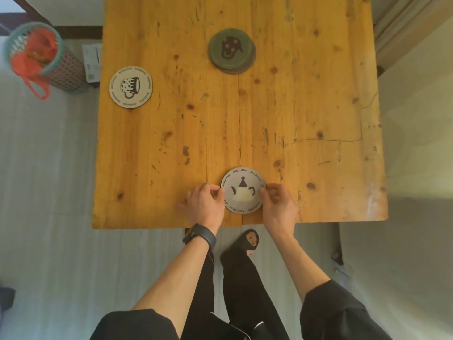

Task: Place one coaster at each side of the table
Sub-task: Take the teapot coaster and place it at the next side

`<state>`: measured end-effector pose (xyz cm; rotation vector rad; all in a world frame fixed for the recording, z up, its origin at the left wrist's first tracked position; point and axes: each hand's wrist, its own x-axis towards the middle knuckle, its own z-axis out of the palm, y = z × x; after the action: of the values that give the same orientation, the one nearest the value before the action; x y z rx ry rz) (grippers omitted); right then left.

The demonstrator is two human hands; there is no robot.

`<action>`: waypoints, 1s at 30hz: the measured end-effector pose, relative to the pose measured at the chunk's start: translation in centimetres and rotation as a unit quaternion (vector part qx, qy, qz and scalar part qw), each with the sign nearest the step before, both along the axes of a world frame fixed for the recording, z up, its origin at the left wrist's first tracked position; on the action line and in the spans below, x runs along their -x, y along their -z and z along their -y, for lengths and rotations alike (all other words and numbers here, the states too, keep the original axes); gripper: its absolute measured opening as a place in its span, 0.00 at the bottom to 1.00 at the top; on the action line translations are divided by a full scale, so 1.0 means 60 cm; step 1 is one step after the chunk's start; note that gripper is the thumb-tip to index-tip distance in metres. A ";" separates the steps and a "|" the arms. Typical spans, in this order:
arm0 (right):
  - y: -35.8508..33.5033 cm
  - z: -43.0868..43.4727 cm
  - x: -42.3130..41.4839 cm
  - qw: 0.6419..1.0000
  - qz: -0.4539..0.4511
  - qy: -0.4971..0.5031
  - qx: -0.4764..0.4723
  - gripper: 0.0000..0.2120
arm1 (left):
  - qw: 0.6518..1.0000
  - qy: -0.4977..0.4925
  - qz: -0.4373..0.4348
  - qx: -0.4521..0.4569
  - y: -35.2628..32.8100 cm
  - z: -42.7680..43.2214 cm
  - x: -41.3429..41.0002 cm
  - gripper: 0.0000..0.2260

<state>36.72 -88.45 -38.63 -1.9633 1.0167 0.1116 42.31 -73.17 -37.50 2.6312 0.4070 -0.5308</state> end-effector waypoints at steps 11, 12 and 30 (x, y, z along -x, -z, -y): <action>-0.001 0.013 -0.034 0.999 -0.029 -0.021 0.022 0.08 | 0.999 -0.030 -0.013 0.009 -0.006 0.015 -0.015 0.06; 0.000 0.014 -0.036 0.999 -0.035 -0.028 0.030 0.08 | 0.999 -0.029 -0.015 0.007 -0.006 0.017 -0.016 0.06; -0.031 0.021 -0.038 0.949 -0.061 -0.260 0.166 0.12 | 0.975 0.194 -0.029 -0.108 -0.025 0.007 -0.028 0.16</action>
<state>38.98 -89.73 -36.78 -2.5271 0.5923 0.3796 43.97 -73.60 -35.99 2.9281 -0.0415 -0.7210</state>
